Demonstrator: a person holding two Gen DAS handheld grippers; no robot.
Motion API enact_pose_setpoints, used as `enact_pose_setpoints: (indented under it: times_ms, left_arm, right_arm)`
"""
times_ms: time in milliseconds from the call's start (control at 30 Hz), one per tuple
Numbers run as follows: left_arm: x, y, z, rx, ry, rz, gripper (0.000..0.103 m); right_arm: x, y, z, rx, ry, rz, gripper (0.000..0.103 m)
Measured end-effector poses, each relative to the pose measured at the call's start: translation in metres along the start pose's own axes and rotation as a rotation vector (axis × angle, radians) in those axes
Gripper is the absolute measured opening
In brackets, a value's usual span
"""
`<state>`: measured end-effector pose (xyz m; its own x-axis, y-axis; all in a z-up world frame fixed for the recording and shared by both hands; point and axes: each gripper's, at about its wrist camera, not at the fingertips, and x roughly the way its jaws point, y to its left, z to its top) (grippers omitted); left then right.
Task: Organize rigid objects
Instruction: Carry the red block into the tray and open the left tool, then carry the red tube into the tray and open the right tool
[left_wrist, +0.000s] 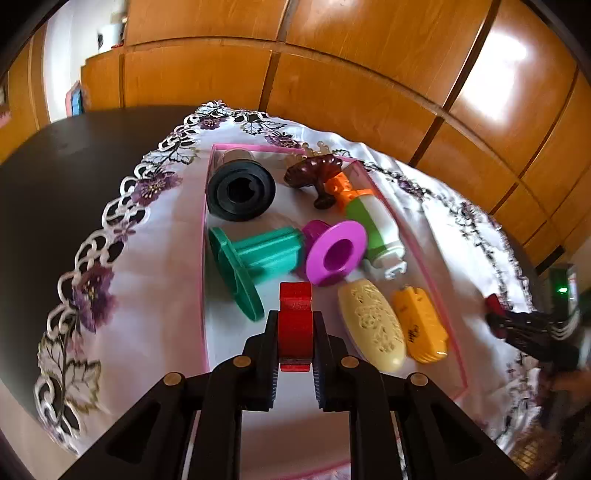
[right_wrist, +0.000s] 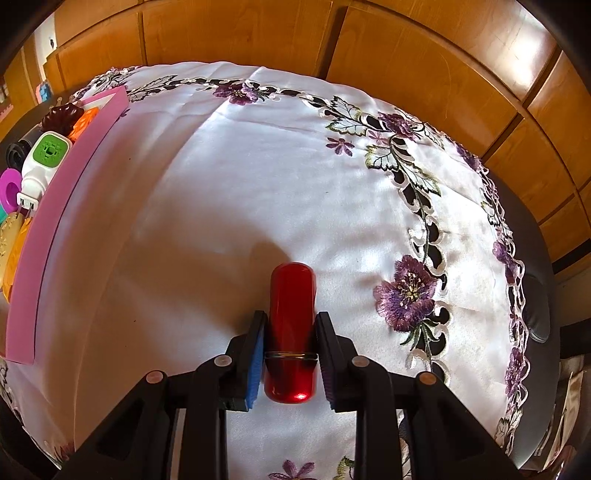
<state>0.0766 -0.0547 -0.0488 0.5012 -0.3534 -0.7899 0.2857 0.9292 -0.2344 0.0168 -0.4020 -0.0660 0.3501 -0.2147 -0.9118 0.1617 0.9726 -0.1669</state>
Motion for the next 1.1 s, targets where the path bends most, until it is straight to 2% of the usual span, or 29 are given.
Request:
enact_pose_setpoints:
  times_ms: [167, 267, 367, 400, 467, 533, 767, 1100]
  left_arm:
    - [0.017, 0.001, 0.011, 0.018, -0.002, 0.102, 0.016]
    - [0.017, 0.004, 0.014, 0.029, -0.021, 0.131, 0.017]
    - [0.008, 0.003, 0.012, 0.047, -0.053, 0.146, 0.021]
    - [0.006, 0.002, 0.011, 0.053, -0.060, 0.147, 0.024]
    - [0.000, 0.000, 0.008, 0.057, -0.075, 0.148, 0.038]
    - [-0.007, -0.002, 0.005, 0.058, -0.093, 0.153, 0.041]
    - [-0.029, -0.004, -0.009, 0.018, -0.119, 0.170, 0.041]
    - [-0.050, -0.013, -0.025, 0.038, -0.157, 0.201, 0.047]
  right_arm:
    - [0.000, -0.001, 0.000, -0.002, 0.000, 0.003, 0.026]
    - [0.000, 0.000, 0.000, -0.002, 0.000, 0.001, 0.026]
    - [0.000, 0.000, 0.001, -0.007, 0.000, -0.002, 0.026]
    - [0.000, 0.000, 0.001, -0.010, -0.001, -0.004, 0.026]
    - [0.000, 0.001, 0.000, -0.017, -0.002, -0.007, 0.026]
    - [0.000, 0.001, 0.000, -0.021, -0.004, -0.010, 0.026]
    - [0.000, 0.003, -0.001, -0.034, -0.008, -0.018, 0.026]
    - [-0.001, 0.004, -0.001, -0.046, -0.012, -0.024, 0.026]
